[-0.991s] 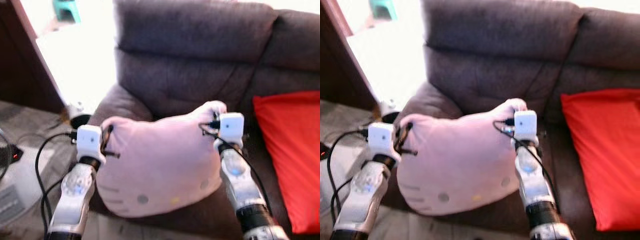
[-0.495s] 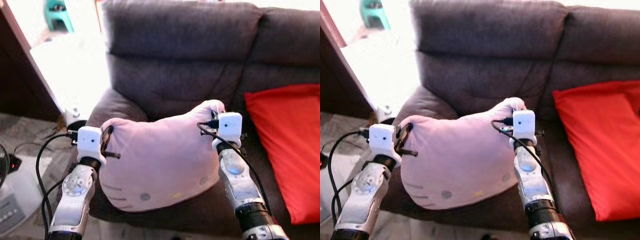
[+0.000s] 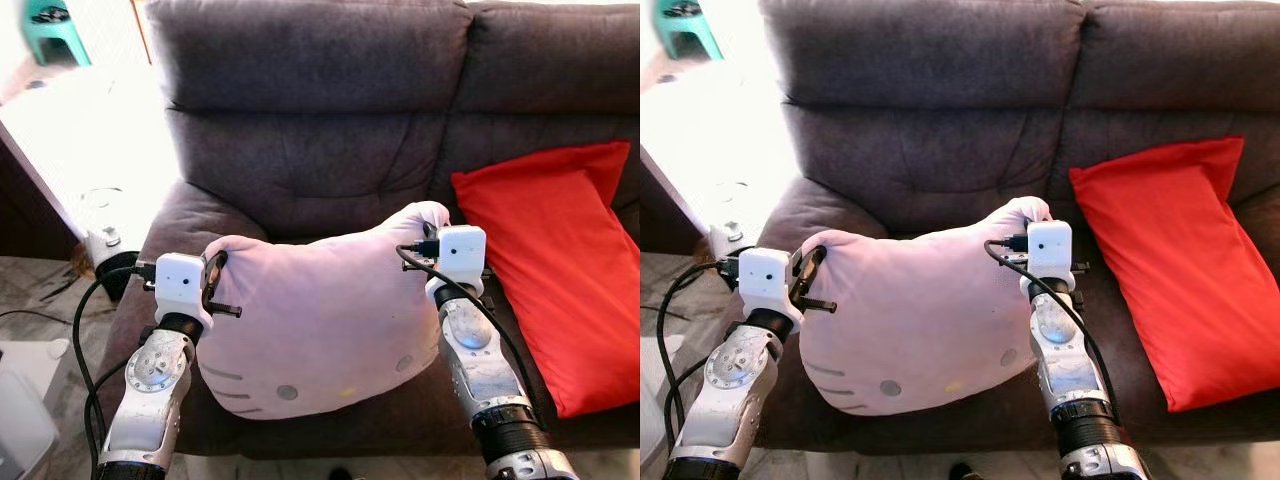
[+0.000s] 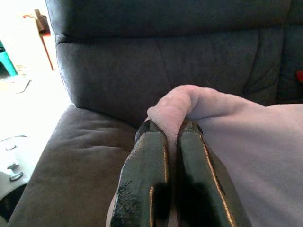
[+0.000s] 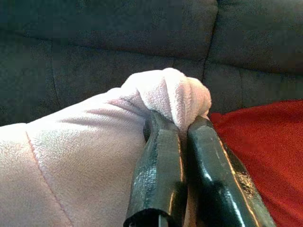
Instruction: Move the pillow to the sofa from floor
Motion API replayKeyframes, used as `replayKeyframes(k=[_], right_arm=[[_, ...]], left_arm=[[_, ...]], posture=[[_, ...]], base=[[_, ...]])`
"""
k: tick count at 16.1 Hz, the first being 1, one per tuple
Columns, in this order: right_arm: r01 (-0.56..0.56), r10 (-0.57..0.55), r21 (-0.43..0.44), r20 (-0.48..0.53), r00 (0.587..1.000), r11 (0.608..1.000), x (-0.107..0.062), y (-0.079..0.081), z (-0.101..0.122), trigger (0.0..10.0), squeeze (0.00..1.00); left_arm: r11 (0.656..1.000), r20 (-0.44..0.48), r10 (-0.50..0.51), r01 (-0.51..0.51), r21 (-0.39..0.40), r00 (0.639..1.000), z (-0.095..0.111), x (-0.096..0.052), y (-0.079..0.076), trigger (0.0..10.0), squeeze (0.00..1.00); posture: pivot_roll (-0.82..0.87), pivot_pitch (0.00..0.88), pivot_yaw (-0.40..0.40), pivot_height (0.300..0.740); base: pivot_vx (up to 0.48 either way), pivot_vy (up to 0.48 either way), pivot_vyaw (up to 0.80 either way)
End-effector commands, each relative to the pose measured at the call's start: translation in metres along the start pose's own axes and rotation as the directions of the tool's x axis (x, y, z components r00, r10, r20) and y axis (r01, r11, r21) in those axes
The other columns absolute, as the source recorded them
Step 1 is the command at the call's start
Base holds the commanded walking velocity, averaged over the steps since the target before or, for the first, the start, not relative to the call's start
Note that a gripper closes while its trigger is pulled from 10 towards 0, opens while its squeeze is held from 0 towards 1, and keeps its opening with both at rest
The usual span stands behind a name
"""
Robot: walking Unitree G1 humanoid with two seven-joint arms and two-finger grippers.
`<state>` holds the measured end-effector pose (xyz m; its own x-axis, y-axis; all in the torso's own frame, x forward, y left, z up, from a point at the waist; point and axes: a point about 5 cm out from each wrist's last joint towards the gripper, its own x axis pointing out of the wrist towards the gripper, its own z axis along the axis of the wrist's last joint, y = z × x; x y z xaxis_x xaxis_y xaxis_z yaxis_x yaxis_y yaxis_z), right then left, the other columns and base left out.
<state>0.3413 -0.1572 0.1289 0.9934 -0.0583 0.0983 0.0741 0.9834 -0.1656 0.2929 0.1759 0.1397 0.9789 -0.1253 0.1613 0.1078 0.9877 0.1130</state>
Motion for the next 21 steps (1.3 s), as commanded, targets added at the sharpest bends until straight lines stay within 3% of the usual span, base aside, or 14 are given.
replayKeyframes(k=[1, 4, 11, 12, 17, 21], right_arm=[[-0.001, 0.001, -0.001, 0.07, 0.998, 1.0, 0.0031, 0.0007, 0.0135, 10.0, 0.0], [0.011, -0.012, 0.016, 0.053, 0.999, 1.0, 0.0035, 0.0004, 0.0122, 10.0, 0.0], [0.015, -0.016, 0.013, 0.061, 0.998, 1.0, 0.0043, -0.0005, 0.0133, 10.0, 0.0], [0.02, -0.022, 0.037, 0.069, 0.997, 0.999, 0.0043, -0.0011, 0.0139, 10.0, 0.0], [-0.028, 0.03, -0.016, 0.085, 0.996, 0.999, 0.0043, 0.0029, 0.0168, 10.0, 0.0], [-0.034, 0.035, -0.013, 0.084, 0.996, 0.999, 0.0054, 0.0033, 0.0176, 10.0, 0.0]], left_arm=[[1.0, 0.057, 0.025, -0.026, 0.006, 0.998, 0.0107, 0.0016, 0.0064, 10.0, 0.0], [1.0, 0.058, 0.029, -0.029, 0.002, 0.998, 0.011, 0.0019, 0.0069, 10.0, 0.0], [1.0, 0.057, 0.028, -0.028, -0.004, 0.998, 0.0103, 0.0019, 0.0054, 10.0, 0.0], [1.0, 0.056, 0.029, -0.029, -0.002, 0.998, 0.0104, 0.0018, 0.0057, 10.0, 0.0], [0.999, 0.062, 0.037, -0.037, -0.005, 0.997, 0.011, 0.0013, 0.0067, 10.0, 0.0], [0.999, 0.066, 0.034, -0.033, -0.01, 0.997, 0.0113, 0.0016, 0.0062, 10.0, 0.0]], posture=[[0.14, 0.115, -0.019, 0.74], [0.14, 0.117, -0.02, 0.74], [0.14, 0.119, -0.024, 0.74], [0.14, 0.119, -0.024, 0.74], [0.14, 0.117, -0.026, 0.74], [0.14, 0.115, -0.027, 0.74]], base=[[0.0, 0.0, 0.0], [0.1, 0.0, 0.0], [0.321, 0.0, -0.74], [0.334, 0.0, 0.0], [0.321, 0.0, 0.0], [0.0, 0.0, 0.0]])
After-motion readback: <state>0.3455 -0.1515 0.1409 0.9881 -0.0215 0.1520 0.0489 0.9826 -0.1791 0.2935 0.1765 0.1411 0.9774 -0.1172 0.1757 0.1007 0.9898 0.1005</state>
